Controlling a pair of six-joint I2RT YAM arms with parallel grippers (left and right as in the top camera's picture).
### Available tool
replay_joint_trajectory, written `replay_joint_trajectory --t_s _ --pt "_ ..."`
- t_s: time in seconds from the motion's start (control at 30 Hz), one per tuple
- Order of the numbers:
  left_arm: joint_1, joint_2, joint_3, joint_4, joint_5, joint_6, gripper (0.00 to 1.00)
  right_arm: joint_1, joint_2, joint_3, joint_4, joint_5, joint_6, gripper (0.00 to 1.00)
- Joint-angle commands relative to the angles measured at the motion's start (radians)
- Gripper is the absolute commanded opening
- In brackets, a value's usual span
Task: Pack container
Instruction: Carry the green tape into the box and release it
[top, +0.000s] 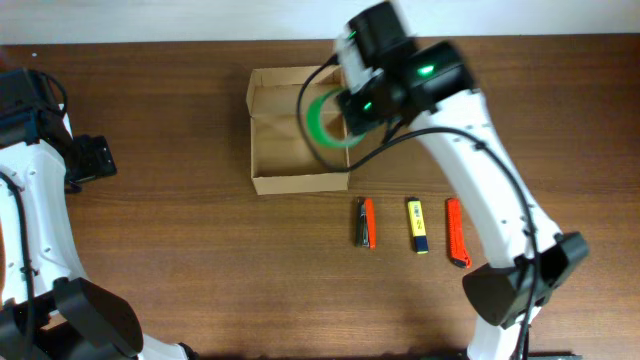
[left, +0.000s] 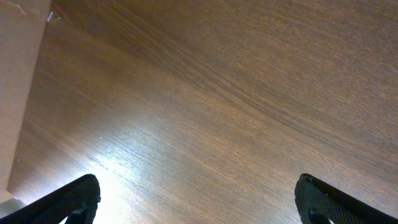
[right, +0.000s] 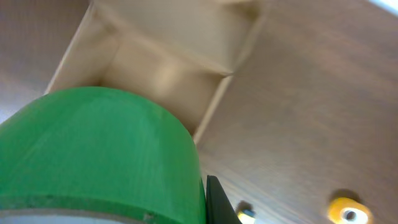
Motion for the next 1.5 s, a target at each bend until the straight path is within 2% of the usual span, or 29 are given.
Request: replay_joint_trajectory --t_s 0.0,0.63,1.47 --pt "-0.002 -0.015 -0.007 0.003 0.008 0.015 1.0 0.032 -0.011 -0.053 0.029 -0.029 -0.028 0.04" --pt "-0.002 -0.015 -0.007 0.003 0.008 0.015 1.0 0.047 0.151 -0.07 0.084 -0.029 -0.045 0.04" --pt "-0.002 -0.015 -0.007 0.003 0.008 0.015 1.0 0.046 0.245 -0.066 0.201 0.047 -0.053 0.04"
